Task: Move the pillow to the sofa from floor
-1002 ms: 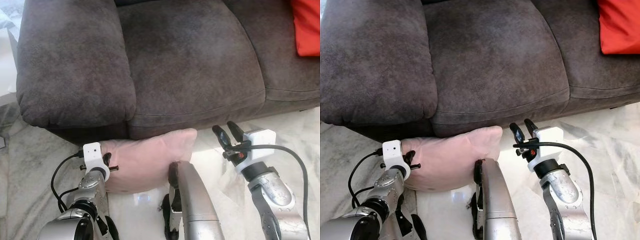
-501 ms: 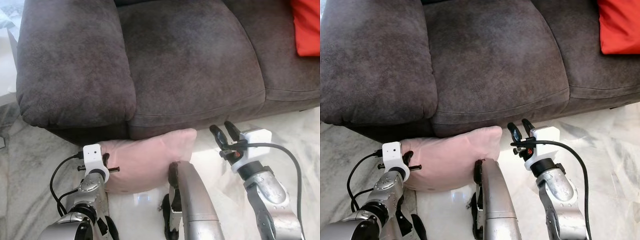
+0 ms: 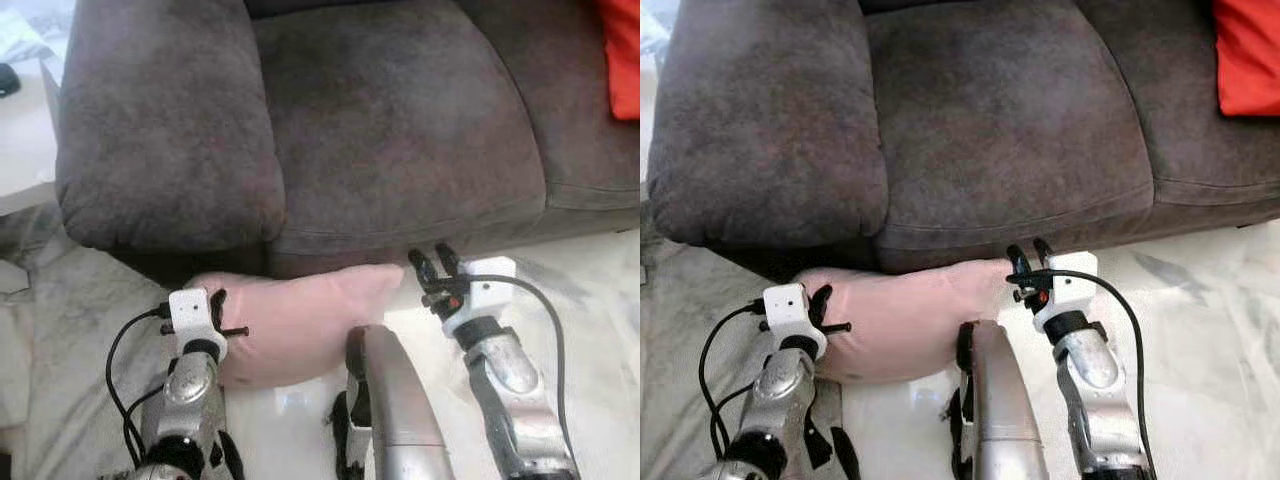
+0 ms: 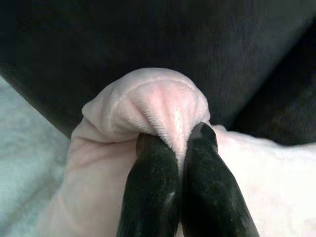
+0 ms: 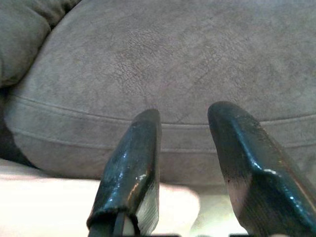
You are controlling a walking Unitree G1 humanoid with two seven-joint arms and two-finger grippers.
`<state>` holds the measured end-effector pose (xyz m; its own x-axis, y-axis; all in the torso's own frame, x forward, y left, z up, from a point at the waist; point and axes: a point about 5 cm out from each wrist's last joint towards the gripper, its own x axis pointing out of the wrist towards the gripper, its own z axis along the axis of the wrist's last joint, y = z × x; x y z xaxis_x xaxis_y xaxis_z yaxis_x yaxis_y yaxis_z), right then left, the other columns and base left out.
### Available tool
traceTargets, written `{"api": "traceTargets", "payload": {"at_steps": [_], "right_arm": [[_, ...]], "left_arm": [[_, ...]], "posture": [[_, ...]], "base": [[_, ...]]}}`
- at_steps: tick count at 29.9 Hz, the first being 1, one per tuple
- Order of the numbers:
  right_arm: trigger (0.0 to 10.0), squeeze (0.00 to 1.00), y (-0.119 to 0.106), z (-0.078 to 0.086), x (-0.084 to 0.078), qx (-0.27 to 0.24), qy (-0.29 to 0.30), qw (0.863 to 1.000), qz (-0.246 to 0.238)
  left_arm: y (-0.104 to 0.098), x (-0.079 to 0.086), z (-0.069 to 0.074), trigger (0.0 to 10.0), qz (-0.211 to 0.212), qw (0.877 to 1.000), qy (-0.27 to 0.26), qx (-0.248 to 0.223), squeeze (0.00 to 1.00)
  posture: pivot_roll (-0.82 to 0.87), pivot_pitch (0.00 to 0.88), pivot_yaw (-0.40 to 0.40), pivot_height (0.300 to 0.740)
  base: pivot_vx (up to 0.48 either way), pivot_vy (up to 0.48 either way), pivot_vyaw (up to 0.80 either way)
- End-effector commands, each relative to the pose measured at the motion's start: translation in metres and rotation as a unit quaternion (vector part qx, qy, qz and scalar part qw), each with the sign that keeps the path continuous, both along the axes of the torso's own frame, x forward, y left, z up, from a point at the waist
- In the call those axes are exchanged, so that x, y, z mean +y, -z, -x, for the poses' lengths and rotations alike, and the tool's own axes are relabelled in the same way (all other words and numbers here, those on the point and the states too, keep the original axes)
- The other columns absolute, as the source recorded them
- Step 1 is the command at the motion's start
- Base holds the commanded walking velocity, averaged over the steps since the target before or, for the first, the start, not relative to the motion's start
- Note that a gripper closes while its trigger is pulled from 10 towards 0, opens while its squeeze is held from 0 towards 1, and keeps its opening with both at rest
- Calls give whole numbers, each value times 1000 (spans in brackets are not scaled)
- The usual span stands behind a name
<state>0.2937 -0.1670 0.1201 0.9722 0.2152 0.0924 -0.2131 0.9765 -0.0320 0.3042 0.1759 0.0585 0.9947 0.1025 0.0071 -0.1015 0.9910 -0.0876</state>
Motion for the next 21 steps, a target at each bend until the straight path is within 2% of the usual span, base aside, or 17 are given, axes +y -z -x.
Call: {"api": "traceTargets", "payload": {"at_steps": [1, 11, 21], "right_arm": [[10000, 0, 9, 2, -5, 12, 14, 1000, -2], [10000, 0, 14, -5, 3, 0, 26, 999, -19], [10000, 0, 10, -13, -2, -20, 43, 998, -27]], "left_arm": [[-23, 10, 1, 10000, -14, 998, -18, -66, 0], [-40, 9, 12, 10000, -14, 995, -23, -96, 0], [-55, 4, 7, 10000, -18, 993, -13, -112, 0]], "posture": [[-106, 202, 8, 518], [-84, 143, 45, 518], [-76, 93, 61, 518]], "base": [[0, 0, 0], [0, 0, 0], [0, 0, 0]]}}
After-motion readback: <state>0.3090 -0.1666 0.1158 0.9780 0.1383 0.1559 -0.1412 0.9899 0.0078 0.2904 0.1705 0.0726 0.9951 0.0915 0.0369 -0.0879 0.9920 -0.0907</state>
